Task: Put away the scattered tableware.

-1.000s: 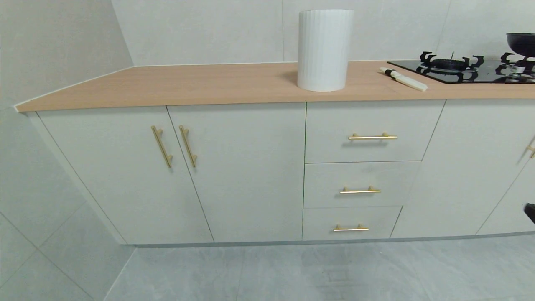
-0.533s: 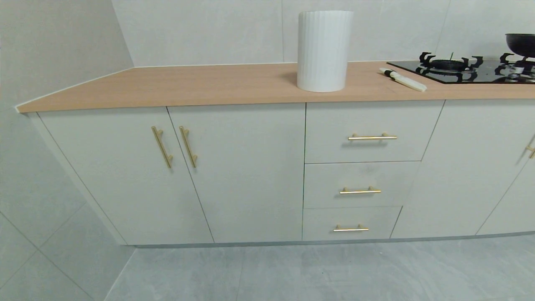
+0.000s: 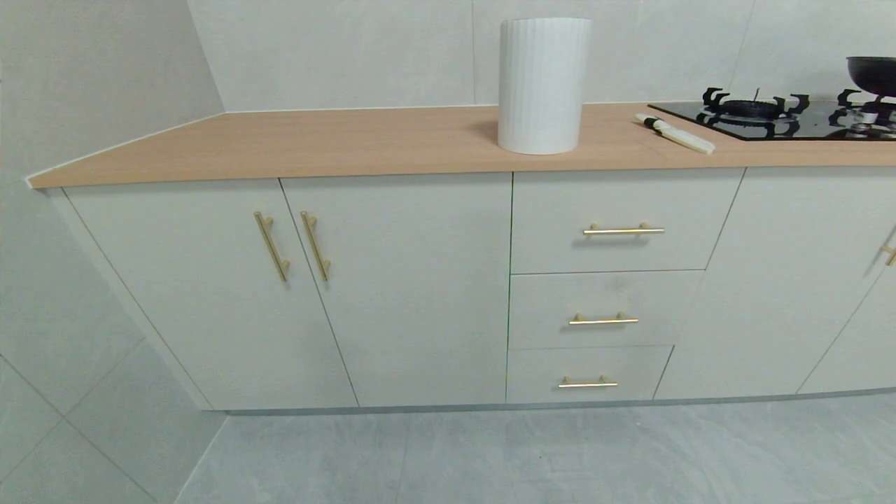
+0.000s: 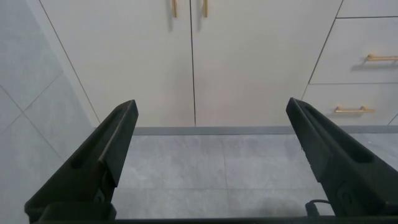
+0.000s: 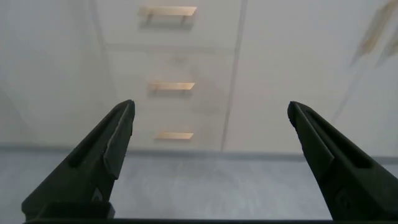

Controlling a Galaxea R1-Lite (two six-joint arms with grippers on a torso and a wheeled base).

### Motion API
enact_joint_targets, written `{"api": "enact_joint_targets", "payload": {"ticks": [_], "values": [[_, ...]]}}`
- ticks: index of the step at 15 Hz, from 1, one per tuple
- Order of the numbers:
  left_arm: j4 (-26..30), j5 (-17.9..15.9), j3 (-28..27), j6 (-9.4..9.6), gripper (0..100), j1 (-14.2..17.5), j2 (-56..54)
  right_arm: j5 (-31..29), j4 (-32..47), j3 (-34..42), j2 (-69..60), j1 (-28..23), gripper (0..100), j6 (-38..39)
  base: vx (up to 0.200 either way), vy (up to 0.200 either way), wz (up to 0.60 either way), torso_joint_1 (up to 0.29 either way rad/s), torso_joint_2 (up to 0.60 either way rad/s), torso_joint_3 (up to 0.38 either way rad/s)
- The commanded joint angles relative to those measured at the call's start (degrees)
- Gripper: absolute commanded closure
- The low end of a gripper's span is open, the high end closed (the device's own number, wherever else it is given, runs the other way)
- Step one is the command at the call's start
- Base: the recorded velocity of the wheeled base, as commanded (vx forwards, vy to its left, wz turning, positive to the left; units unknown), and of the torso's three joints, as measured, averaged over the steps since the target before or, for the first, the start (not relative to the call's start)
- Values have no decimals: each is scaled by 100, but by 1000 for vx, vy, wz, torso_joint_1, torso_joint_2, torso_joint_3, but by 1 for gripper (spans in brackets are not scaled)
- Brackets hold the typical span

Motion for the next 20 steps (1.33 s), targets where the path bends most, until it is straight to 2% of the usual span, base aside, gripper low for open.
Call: {"api": "enact_joint_targets", "payload": {"ticks": [1, 6, 16, 20], "values": [[-1, 2, 0, -1, 0, 4, 0, 23, 33, 51, 0, 2, 0, -4, 0, 0, 0, 0, 0, 0], [-1, 2, 0, 7, 0, 4, 0, -29, 33, 51, 0, 2, 0, 286, 0, 0, 0, 0, 0, 0], [-1, 2, 0, 25, 0, 4, 0, -21, 33, 51, 0, 11, 0, 304, 0, 0, 0, 0, 0, 0], [-1, 2, 0, 25, 0, 4, 9, -21, 33, 51, 0, 2, 0, 304, 200, 0, 0, 5, 2, 1]]}}
